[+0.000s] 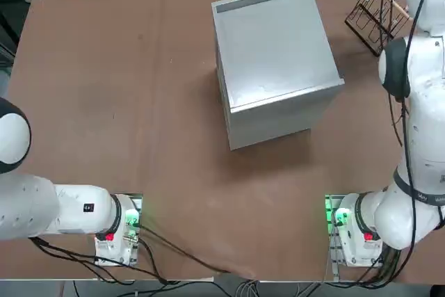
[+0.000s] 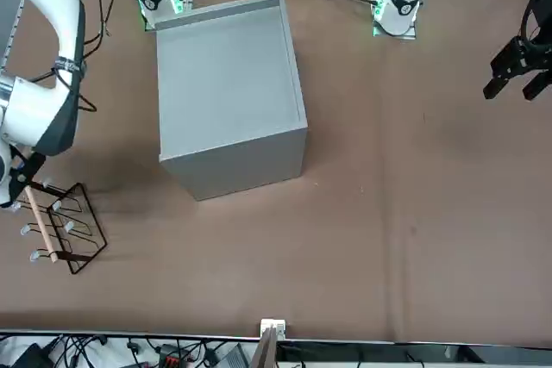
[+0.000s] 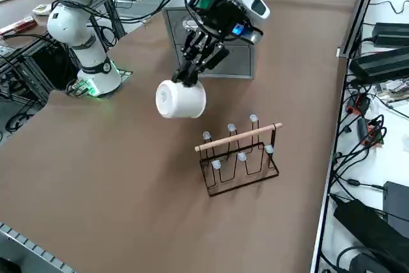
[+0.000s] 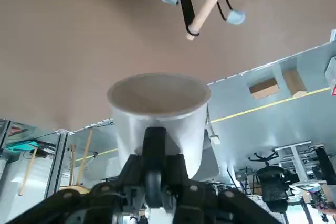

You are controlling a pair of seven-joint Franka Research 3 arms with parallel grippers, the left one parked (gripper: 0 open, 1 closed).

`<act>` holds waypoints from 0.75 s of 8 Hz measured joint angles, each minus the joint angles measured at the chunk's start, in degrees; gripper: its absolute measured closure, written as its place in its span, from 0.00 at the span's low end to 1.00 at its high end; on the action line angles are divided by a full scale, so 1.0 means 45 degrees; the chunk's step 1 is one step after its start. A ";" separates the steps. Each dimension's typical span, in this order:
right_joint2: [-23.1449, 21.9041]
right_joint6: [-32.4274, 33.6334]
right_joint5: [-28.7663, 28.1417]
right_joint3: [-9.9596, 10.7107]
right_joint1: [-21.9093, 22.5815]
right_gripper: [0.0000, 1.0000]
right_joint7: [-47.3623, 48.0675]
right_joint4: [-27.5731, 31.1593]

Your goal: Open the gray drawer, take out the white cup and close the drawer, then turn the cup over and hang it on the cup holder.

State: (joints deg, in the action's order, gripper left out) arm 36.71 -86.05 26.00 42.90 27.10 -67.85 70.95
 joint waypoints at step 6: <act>-0.1167 -0.0297 0.1110 -0.1227 0.0000 0.81 0.3085 0.1526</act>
State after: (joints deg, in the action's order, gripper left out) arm 31.46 -87.38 30.99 37.38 27.10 -53.97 77.81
